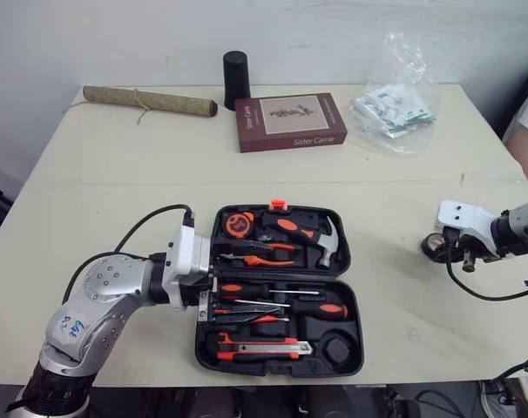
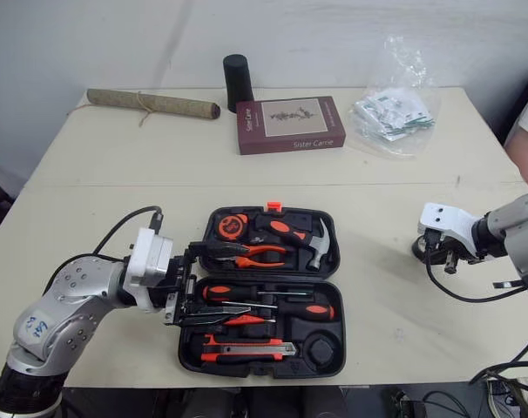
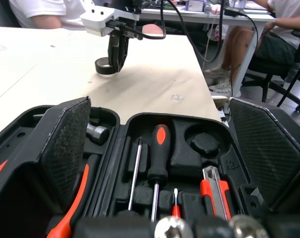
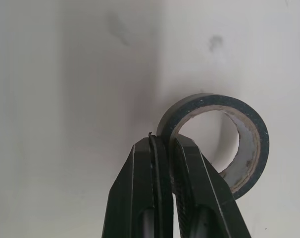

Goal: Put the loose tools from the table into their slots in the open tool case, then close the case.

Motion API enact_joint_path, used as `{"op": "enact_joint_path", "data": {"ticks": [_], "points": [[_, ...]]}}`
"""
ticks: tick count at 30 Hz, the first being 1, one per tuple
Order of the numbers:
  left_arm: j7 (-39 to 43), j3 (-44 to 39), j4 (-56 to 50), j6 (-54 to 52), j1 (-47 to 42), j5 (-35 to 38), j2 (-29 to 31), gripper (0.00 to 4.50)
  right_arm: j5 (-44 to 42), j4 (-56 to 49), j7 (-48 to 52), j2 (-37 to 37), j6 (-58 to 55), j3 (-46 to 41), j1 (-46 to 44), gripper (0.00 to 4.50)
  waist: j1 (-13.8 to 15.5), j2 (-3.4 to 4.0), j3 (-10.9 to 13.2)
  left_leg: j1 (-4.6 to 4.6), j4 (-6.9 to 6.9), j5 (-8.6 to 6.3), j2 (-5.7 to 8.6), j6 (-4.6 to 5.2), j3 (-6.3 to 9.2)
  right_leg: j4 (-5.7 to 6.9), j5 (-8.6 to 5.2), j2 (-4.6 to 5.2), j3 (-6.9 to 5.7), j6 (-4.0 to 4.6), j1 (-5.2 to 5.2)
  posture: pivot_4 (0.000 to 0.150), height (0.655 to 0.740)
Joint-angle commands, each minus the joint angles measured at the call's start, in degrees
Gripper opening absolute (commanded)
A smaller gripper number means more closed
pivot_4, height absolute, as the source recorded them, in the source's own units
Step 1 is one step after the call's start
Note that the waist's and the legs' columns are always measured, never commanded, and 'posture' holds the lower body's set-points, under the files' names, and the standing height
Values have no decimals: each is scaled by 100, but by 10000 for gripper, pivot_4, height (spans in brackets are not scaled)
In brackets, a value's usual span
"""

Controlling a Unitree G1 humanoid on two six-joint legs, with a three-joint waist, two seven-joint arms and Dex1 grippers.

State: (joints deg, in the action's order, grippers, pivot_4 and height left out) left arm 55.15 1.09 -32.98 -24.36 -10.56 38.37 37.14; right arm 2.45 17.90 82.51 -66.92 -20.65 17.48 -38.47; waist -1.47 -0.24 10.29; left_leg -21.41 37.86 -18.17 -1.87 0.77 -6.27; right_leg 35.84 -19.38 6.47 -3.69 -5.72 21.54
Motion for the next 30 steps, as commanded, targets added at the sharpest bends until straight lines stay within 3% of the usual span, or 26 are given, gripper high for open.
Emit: {"op": "enact_joint_path", "data": {"ticks": [1, 4, 10, 19, 30], "points": [[279, -90, -207, 57, -15, 143, 192, 45000, -1320, -2347, 934, -352, -1343, -276, -192, 105, -32, 10, 6, 0, 0, 0, -3, 0, 0, 2, 0, -1, 2, 0, 1, 1500, 7400], [560, -140, -232, 149, 159, 198, 336, 45000, -2228, -4150, 976, -447, -2076, -324, 165, 105, -26, 10, 7, 3, 1, -5, -24, -12, 4, 4, -3, -16, 0, 5, 1, 1500, 7400], [1062, -203, -193, 685, 600, -149, 593, 45000, -2797, -5697, 532, -441, -2419, -261, 823, 105, 95, 0, 10, -15, 13, -18, -10, -8, 21, -4, -5, 2, -14, 9, -2, 1500, 7400], [1156, -231, -309, 1015, 1408, -323, 736, 45000, -2454, -6290, 282, -329, -1968, 296, 1543, 105, 107, -4, 8, -14, 15, -24, -6, 2, 22, -8, -4, 8, -13, 8, -3, 1500, 7400], [1077, -547, -667, 927, 1941, -142, 982, 45000, -1565, -5747, -22, 305, -1669, 1161, 1400, 105, 41, -16, 1, -12, 17, -22, -10, 2, 26, -6, -5, 7, -17, 10, -6, 1500, 7400]]}}
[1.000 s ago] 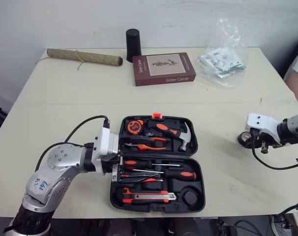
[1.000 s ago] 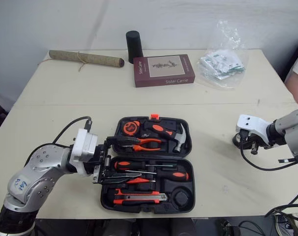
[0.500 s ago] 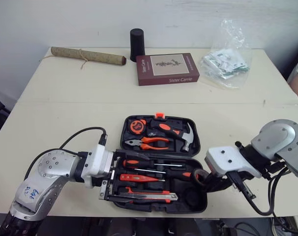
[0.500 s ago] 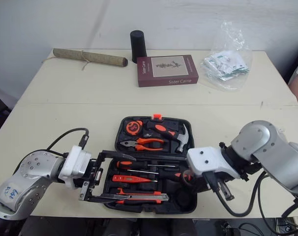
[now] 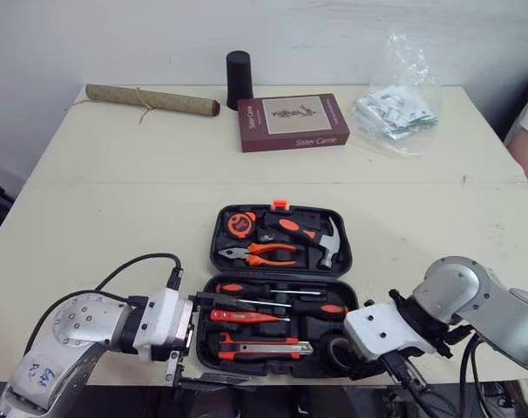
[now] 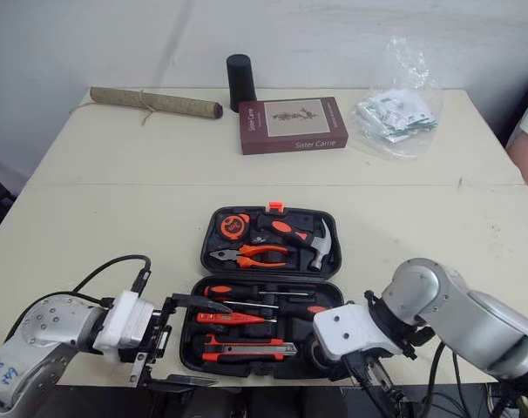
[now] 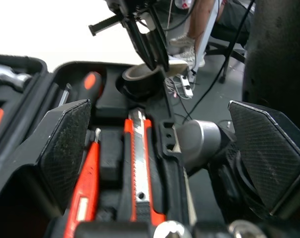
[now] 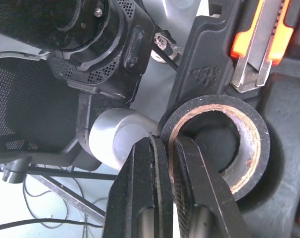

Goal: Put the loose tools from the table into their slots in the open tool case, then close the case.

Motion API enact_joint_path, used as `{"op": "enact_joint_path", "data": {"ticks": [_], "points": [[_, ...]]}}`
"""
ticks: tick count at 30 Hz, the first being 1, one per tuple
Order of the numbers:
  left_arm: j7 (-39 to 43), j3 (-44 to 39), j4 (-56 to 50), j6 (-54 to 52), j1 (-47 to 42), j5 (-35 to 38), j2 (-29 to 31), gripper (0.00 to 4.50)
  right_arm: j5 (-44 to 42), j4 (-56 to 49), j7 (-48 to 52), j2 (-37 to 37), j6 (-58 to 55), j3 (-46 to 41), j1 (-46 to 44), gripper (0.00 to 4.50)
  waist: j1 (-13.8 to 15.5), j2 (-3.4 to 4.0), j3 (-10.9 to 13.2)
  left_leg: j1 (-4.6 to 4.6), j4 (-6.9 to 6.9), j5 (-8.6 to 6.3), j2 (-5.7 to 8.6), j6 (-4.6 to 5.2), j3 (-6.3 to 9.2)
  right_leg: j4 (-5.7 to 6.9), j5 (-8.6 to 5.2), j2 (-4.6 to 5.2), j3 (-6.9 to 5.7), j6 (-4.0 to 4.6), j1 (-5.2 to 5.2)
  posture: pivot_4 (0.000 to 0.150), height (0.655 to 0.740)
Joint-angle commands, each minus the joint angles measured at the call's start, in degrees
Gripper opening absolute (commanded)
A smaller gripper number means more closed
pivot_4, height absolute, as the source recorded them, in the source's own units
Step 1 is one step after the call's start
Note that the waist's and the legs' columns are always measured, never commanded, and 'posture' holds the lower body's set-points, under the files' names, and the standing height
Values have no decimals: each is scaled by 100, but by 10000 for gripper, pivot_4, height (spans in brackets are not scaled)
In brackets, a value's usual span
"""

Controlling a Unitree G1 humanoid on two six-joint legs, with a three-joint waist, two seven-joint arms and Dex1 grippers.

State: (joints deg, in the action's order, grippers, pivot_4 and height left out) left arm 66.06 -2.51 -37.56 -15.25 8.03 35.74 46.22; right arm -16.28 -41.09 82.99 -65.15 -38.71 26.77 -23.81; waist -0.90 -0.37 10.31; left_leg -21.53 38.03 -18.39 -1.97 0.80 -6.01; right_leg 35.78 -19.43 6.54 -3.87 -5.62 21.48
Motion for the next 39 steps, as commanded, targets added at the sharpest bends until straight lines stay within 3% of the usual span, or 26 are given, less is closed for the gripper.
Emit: {"op": "enact_joint_path", "data": {"ticks": [1, 11, 18, 23, 30, 32, 35, 36, 38, 39], "points": [[-17, -200, -220, 6, 93, 125, 86, 45000, 433, 228, -43, 138, 182, 314, -105, 105, -34, -3, -2, 1, 0, 0, 0, 0, 1, 0, 0, 0, 0, 0, -1, 1500, 7400], [-123, -288, -321, -106, 186, 190, 141, 45000, 1045, 226, 297, -127, 117, 648, -311, 105, -47, -11, -6, 3, 1, 0, 2, 1, 7, -4, -1, 3, -4, 1, -8, 1500, 7400], [-228, -250, -362, -164, 162, 187, 122, 45000, 1281, 390, 36, 86, 293, 688, -219, 105, -63, -35, -21, 4, 1, -4, 6, 6, 15, -18, 0, 10, -9, 1, -21, 1500, 7400], [-281, -258, -343, -187, 138, 195, 107, 45000, 602, 481, 402, 63, 561, 129, -243, 20600, -52, -31, -19, 9, 0, -6, 9, 4, 28, -25, -1, 14, -21, 2, -35, 1500, 7400], [-135, -334, -145, -121, 158, 183, 143, 45000, -1574, 715, 951, -473, -365, -998, -712, 20600, -69, 1, 1, 5, -2, -5, 5, 3, 42, -23, -2, 12, -34, 4, -33, 1500, 7400], [-130, -343, -76, -94, 105, 148, 129, 45000, -2260, 1033, 797, -111, -444, -1539, -340, 20600, -66, 0, 1, 4, -5, -5, -1, 1, 48, -24, -4, 9, -43, 9, -35, 1500, 7400], [-149, -359, -17, -65, 63, 121, 117, 45000, -2857, 1381, 827, 546, 217, -2155, 493, 13829, -55, -5, -1, 5, -7, -4, -1, 1, 52, -25, -4, 7, -50, 9, -44, 1500, 7400], [-148, -367, -12, -61, 66, 119, 119, 45000, -2765, 1500, 786, 692, 428, -2188, 764, 7960, -54, -4, 0, 5, -7, -5, 0, 2, 51, -25, -4, 7, -51, 8, -47, 1500, 7400], [-149, -386, -18, -69, 78, 117, 128, 45000, -2450, 1747, 844, 846, 1236, -2027, 1206, 355, -49, -2, 0, 6, -7, -4, 4, 5, 49, -25, -3, 7, -49, 6, -47, 1500, 7400], [-149, -398, -25, -75, 89, 118, 136, 45000, -2416, 1850, 899, 935, 1650, -1956, 1347, 355, -42, -3, 0, 6, -5, -4, 7, 6, 49, -24, -3, 8, -49, 5, -49, 1500, 7400]]}}
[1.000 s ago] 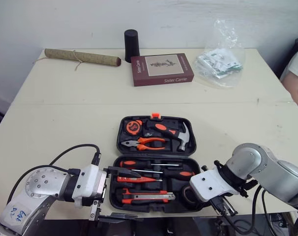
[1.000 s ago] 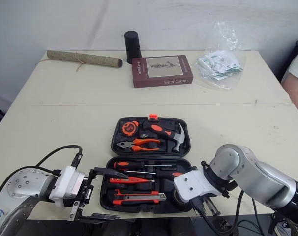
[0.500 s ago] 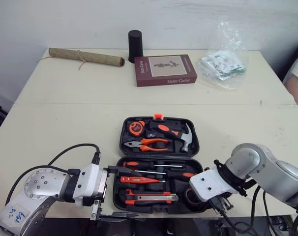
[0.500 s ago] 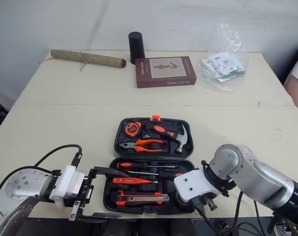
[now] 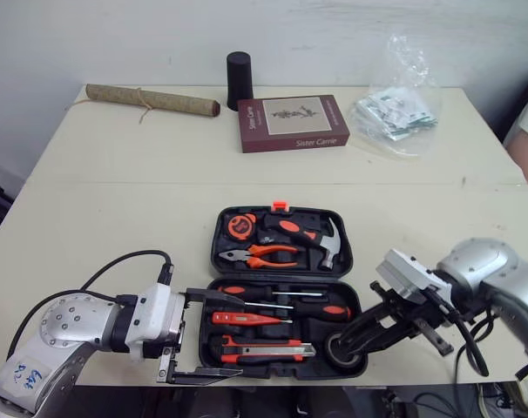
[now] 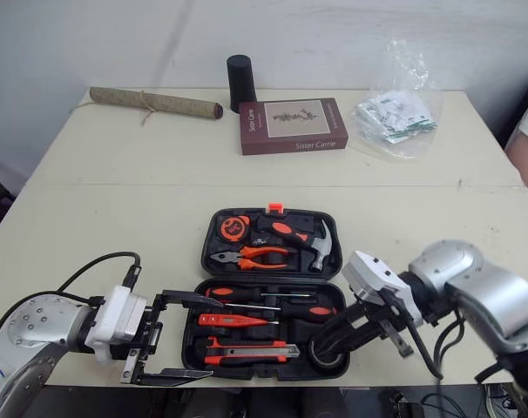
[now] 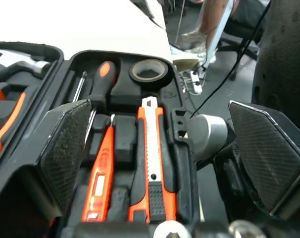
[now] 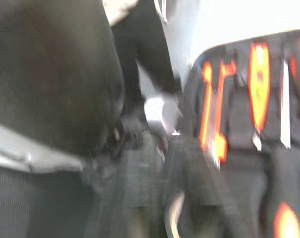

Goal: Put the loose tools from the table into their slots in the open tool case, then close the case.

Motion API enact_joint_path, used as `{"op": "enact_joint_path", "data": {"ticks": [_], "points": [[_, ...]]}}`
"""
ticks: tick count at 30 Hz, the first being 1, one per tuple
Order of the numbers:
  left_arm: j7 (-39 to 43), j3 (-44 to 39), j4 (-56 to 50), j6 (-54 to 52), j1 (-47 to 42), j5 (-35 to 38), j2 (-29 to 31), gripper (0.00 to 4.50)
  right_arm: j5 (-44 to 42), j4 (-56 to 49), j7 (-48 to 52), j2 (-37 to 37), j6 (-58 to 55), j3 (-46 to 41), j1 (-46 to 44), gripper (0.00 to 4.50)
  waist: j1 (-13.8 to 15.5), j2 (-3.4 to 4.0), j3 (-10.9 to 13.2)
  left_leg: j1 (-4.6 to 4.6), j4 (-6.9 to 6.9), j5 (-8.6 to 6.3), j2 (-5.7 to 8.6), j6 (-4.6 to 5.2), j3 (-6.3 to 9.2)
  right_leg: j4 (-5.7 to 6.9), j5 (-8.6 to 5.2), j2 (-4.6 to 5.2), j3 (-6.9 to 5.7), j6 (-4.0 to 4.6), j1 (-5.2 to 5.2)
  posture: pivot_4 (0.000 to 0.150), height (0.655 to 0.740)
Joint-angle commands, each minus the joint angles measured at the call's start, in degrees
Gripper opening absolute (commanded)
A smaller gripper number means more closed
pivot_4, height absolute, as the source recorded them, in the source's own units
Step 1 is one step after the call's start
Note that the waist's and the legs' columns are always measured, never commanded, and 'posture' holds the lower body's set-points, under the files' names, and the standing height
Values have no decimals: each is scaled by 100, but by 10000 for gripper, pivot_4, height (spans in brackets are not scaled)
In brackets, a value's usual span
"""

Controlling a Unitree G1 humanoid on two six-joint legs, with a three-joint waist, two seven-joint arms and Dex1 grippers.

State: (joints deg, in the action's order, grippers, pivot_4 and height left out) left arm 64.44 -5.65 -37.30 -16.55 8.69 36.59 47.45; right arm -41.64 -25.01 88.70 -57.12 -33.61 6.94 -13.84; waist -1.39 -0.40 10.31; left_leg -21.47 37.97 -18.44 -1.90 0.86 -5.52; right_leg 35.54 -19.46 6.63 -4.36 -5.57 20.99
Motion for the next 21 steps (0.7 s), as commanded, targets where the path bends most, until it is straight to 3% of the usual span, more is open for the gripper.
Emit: {"op": "enact_joint_path", "data": {"ticks": [1, 6, 10, 15, 21], "points": [[4, -104, -61, 39, 34, 38, 25, 45000, 268, 370, 365, 329, 1444, 50, 431, 355, 5, 0, 0, 0, 1, 1, 1, 1, 0, -1, 1, 0, 0, -1, -1, 1500, 7400], [-18, -261, -71, -31, 99, 77, 104, 45000, 993, 1087, 374, 698, 2691, 565, 620, 355, -24, 0, 0, 8, 4, 2, 0, 1, -1, 3, 3, -4, 1, -5, -7, 1500, 7400], [-62, -365, -106, -101, 128, 125, 135, 45000, 1493, 1507, 165, 955, 2781, 817, 609, 355, -11, 0, 0, 10, 3, 3, -1, -1, -1, 5, 2, -6, 0, -4, -4, 1500, 7400], [-90, -491, -128, -176, 179, 153, 156, 45000, 2226, 2291, 163, 1132, 3747, 1084, 689, 355, -14, -2, -1, 19, 3, 3, -2, -3, 2, 1, 2, -5, -2, -4, -18, 1500, 7400], [-94, -608, -60, -233, 173, 130, 135, 45000, 2390, 2860, 154, 1249, 4565, 1075, 622, 355, -24, -44, -27, 52, 2, -4, -12, -15, 11, -5, 0, -6, -5, -1, -50, 1500, 7400]]}}
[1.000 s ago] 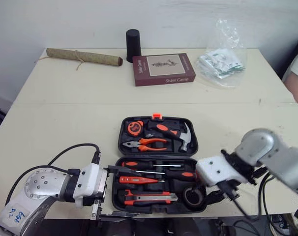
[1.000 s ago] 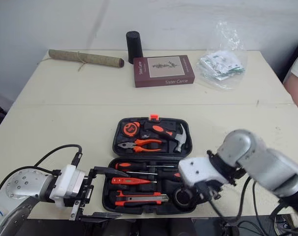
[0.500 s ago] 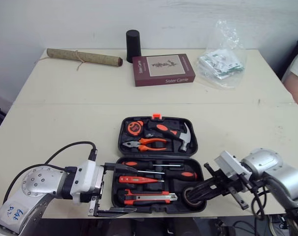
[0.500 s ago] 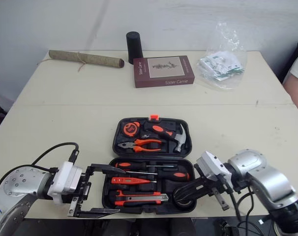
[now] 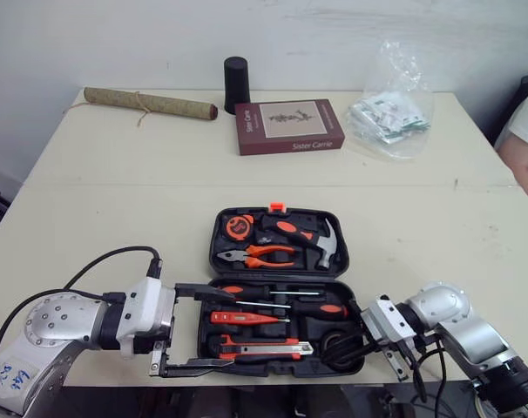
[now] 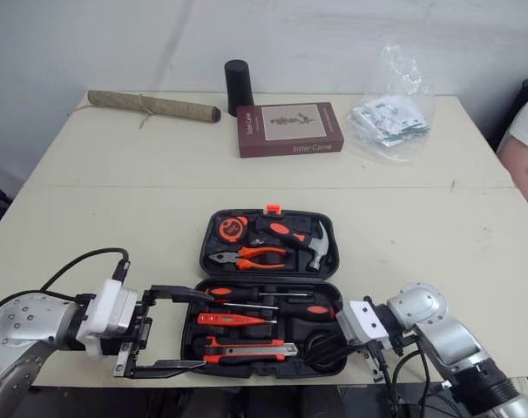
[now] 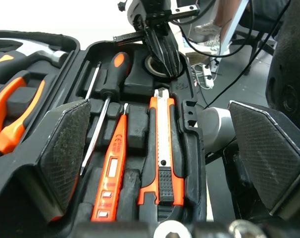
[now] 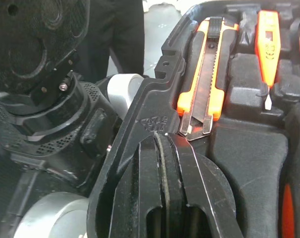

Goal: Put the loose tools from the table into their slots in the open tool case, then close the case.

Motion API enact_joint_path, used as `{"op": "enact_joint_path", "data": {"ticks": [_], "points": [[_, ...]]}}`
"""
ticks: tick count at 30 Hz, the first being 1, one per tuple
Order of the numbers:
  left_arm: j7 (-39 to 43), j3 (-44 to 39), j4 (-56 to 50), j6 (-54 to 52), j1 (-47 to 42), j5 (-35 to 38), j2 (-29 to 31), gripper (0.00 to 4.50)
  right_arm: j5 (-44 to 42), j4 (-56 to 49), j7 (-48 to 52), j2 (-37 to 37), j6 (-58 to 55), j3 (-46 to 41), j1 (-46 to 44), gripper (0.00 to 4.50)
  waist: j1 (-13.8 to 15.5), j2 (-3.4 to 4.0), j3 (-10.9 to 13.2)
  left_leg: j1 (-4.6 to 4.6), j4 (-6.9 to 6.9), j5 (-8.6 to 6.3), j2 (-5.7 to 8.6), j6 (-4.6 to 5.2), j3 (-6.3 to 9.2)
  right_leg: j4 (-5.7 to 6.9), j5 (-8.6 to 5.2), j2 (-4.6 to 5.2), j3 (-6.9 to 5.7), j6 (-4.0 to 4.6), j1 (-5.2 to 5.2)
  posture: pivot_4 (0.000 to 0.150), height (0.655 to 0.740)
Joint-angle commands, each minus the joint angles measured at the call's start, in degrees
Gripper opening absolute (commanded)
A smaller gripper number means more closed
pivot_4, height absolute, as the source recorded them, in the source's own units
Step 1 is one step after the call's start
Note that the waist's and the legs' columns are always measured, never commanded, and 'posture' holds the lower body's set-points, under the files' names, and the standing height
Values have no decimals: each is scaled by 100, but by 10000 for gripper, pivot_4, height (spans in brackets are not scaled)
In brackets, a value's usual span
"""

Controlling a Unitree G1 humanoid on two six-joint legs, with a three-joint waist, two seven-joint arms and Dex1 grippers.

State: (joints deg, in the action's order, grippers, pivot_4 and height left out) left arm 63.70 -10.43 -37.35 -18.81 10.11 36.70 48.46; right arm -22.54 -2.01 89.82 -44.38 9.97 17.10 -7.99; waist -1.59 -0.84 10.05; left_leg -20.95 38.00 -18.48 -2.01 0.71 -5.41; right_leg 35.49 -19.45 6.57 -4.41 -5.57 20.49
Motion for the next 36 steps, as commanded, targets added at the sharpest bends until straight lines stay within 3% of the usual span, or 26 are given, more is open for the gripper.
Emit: {"op": "enact_joint_path", "data": {"ticks": [1, 4, 9, 12, 16, 17, 18, 19, 20, 25, 36], "points": [[-18, -146, -35, -1, 38, 98, 30, 45000, 420, 549, 32, -7, 295, 13, 14, 355, -4, 0, 0, 1, 0, 0, -1, -1, 0, 0, 0, 0, 0, 0, 0, 1500, 7400], [-121, -255, 13, -12, 74, 79, -20, 45000, -38, 223, -60, -11, 108, -218, -3, 355, -4, 3, 2, 1, 0, 0, -3, -2, 2, 1, -1, 0, 0, 2, 0, 1500, 7400], [-414, -1210, 504, 14, 534, 42, -199, 45000, -1318, -986, -758, -324, -1213, -1216, 38, 355, 5, 54, 31, -19, 0, -1, -1, -1, 2, 3, -1, 6, 2, 2, 21, 1500, 7400], [-722, -1659, 969, -97, 757, -39, -331, 36966, -1405, -915, -979, -494, -1499, -1739, 94, 0, 13, 54, 32, -25, -8, -1, -4, -2, 9, 3, -5, 5, -10, 11, 27, 1500, 7400], [-970, -1314, 1407, -52, 792, -653, -312, 19148, -896, 115, -1051, -513, -1097, -2131, 68, 0, 34, 45, 29, -22, -8, -4, 1, 3, 7, -2, -5, 6, -11, 10, 20, 1500, 7400], [-1108, -1149, 1432, -123, 698, -724, -379, 12747, -772, 351, -1062, -507, -1001, -2160, 25, 0, 46, 46, 29, -24, -8, -6, 8, 7, 5, -5, -4, 11, -9, 9, 21, 1500, 7400], [-1229, -973, 1437, -209, 594, -766, -449, 9933, -624, 560, -1040, -512, -861, -2155, 0, 0, 55, 47, 29, -24, -7, -7, 14, 10, 6, -5, -4, 16, -8, 8, 21, 1500, 7400], [-1324, -757, 1453, -257, 480, -845, -523, 2957, -460, 760, -1066, -517, -760, -2126, -12, 0, 64, 47, 30, -25, -8, -7, 19, 12, 4, -4, -4, 20, -5, 8, 22, 1500, 7400], [-1461, -520, 1509, -300, 344, -1017, -581, 398, -310, 897, -1118, -495, -634, -2101, -28, 0, 65, 48, 30, -26, -8, -8, 19, 12, 3, -5, -3, 21, -3, 7, 23, 1500, 7400], [-1936, 151, 2006, -405, -391, -1503, -923, 398, 270, 1072, -1564, -214, -555, -1828, -86, 0, 66, 48, 29, -26, -9, -3, 15, 4, 1, 3, -1, 13, -8, 2, 26, 1500, 7400], [-1758, 1079, 2337, -369, -1123, -1790, -1184, 398, 596, 530, -2018, 309, -1229, -1273, -488, 0, 9, 49, 29, -26, -10, 3, 7, -3, -7, 16, 1, 2, -4, -1, 36, 1500, 7400]]}}
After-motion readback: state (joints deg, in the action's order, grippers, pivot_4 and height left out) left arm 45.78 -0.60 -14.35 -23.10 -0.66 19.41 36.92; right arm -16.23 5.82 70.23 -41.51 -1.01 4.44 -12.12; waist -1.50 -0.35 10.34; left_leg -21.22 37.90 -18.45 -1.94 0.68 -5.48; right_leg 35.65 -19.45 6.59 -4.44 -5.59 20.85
